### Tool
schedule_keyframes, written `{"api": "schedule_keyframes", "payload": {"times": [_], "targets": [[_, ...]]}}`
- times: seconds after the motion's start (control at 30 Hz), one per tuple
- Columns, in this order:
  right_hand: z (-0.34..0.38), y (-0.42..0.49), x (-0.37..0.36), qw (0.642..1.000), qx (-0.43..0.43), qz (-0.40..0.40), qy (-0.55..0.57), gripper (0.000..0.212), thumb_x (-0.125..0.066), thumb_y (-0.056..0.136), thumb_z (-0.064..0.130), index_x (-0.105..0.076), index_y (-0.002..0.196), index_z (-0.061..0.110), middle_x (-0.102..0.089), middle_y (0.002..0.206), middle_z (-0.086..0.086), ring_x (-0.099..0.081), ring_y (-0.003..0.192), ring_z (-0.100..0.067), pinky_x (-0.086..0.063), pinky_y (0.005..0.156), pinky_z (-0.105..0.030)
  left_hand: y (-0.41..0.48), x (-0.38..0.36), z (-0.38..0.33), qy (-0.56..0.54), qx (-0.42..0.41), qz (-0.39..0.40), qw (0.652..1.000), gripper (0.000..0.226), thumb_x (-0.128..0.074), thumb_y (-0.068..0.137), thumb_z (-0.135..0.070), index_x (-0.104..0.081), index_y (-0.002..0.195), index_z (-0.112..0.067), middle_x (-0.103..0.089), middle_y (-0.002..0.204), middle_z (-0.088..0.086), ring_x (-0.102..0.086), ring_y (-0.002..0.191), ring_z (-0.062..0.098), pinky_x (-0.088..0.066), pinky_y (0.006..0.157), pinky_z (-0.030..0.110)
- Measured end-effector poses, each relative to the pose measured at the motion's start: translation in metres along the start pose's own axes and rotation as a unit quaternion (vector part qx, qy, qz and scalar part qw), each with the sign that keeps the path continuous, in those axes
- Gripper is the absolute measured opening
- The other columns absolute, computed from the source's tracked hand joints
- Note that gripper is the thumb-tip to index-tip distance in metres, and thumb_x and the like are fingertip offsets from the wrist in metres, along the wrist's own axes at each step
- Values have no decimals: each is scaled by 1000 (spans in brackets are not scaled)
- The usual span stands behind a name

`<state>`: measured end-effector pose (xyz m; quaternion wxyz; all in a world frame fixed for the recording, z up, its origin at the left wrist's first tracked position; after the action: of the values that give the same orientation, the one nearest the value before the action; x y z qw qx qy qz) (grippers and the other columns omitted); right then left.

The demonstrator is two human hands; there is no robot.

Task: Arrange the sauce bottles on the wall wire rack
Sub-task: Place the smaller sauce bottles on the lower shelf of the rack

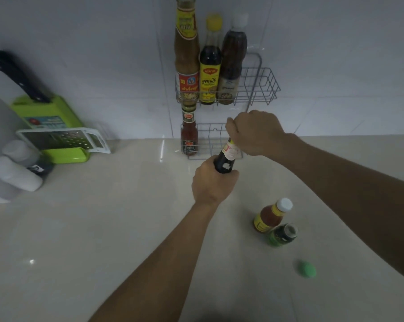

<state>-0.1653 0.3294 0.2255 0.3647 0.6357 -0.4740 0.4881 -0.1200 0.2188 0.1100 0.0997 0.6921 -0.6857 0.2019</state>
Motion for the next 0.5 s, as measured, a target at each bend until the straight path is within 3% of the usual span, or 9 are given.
{"api": "schedule_keyframes", "payload": {"times": [0.07, 0.13, 0.2, 0.3, 0.4, 0.43, 0.5], "targets": [[0, 4, 2, 998, -12, 43, 35, 49, -28, 104, 46, -58, 108, 8, -60, 98, -15, -54, 84, -31, -38, 66, -35, 0, -1, 7, -14, 6, 27, 1000, 15, -71, 65, -28, -59, 73, -25, -63, 65, -6, -59, 60, 19, -48, 58, 29], [-1, 8, 4, 992, 12, 29, 126, 62, -27, 100, 61, -62, 83, 13, -57, 72, -5, -52, 68, -21, -36, 59, -30, 1, 0, 8, -55, 15, 83, 995, 16, -72, 63, -20, -59, 71, -14, -62, 63, 2, -54, 57, 19, -48, 59, 31], [2, 6, 8, 984, 70, -10, 164, 60, -33, 99, 60, -60, 70, 16, -53, 60, 2, -49, 58, -15, -32, 52, -28, 2, 3, 6, -91, 25, 109, 989, 17, -71, 61, -14, -58, 70, -8, -61, 64, 7, -54, 57, 20, -48, 59, 33], [6, -1, 0, 990, 48, -52, 126, 42, -34, 104, 39, -51, 74, 15, -62, 77, -6, -47, 64, -25, -35, 57, -30, 0, -1, 7, -66, 33, 65, 995, 16, -71, 61, -21, -59, 69, -15, -62, 63, 1, -54, 58, 21, -48, 60, 32], [9, 0, -16, 998, 1, 37, 50, 27, -32, 106, 31, -55, 102, 17, -61, 107, -12, -55, 88, -32, -44, 68, -36, -5, -2, 14, 31, 31, -1, 999, 15, -68, 64, -32, -56, 72, -27, -64, 69, -5, -62, 67, 24, -50, 64, 31], [6, 1, -17, 996, 5, 61, 57, 34, -30, 106, 36, -57, 107, 16, -60, 106, -11, -57, 93, -33, -44, 70, -37, -5, -1, 16, 44, 27, -3, 999, 16, -68, 65, -33, -56, 74, -28, -64, 70, -5, -63, 68, 25, -51, 65, 32], [1, 0, -10, 990, 28, 61, 121, 55, -25, 103, 54, -60, 84, 16, -59, 81, -6, -60, 83, -30, -46, 67, -36, -2, 0, 17, 9, 20, 29, 999, 17, -71, 65, -28, -57, 72, -22, -63, 65, 0, -58, 61, 22, -50, 61, 34]]}}
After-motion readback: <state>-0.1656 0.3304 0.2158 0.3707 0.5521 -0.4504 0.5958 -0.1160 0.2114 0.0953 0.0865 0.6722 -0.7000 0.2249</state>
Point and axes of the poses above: each hand's wrist, its own y-axis towards the middle knuckle, its own x-axis out of the back of the hand, z = x × y, the point moved 3 cm from there along y, towards the middle knuckle
